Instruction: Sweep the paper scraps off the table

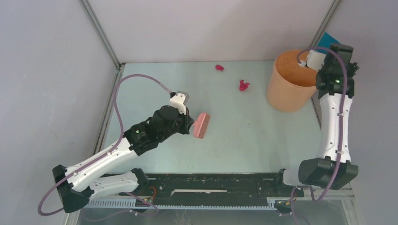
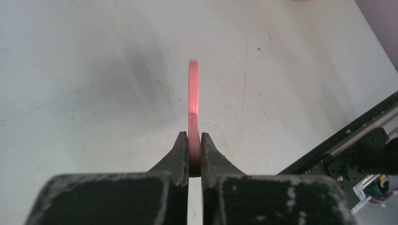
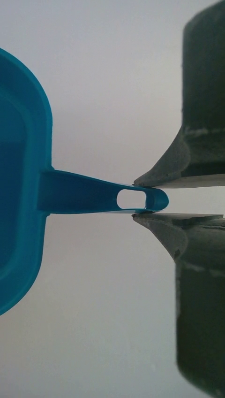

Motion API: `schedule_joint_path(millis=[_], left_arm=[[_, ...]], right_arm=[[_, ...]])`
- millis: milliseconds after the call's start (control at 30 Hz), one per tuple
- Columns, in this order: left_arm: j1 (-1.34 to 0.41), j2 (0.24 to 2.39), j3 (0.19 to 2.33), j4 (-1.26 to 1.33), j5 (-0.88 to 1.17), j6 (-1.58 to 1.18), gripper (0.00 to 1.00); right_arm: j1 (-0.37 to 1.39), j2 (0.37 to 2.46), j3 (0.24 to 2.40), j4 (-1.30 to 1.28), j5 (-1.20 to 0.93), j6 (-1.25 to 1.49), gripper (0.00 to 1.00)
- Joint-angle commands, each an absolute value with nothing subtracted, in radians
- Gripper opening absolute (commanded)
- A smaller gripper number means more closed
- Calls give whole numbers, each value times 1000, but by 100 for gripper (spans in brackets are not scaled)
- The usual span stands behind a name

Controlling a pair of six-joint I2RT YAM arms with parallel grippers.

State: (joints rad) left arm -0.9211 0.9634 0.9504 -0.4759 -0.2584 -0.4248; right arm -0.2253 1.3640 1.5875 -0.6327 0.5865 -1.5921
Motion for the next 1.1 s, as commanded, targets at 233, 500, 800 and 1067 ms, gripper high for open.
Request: schedule_joint_path(millis=[233,500,800,1067], left_arm=[[-912,1164,1178,-320,-351,-389,4],[-806,1370,1275,-118,-260,-547,0],[-688,1776,1421,239,-139,-808,0],[-655,2170,1686,406,-137,-1041,0]], right_arm=[[-218,1096,1631,-1208,95,-954,2],[-199,811,1202,-1301,-219,-771,0],[-77,658,819,-1094,-154,-615,0],[-32,674,694,-938,-83,-591,0]])
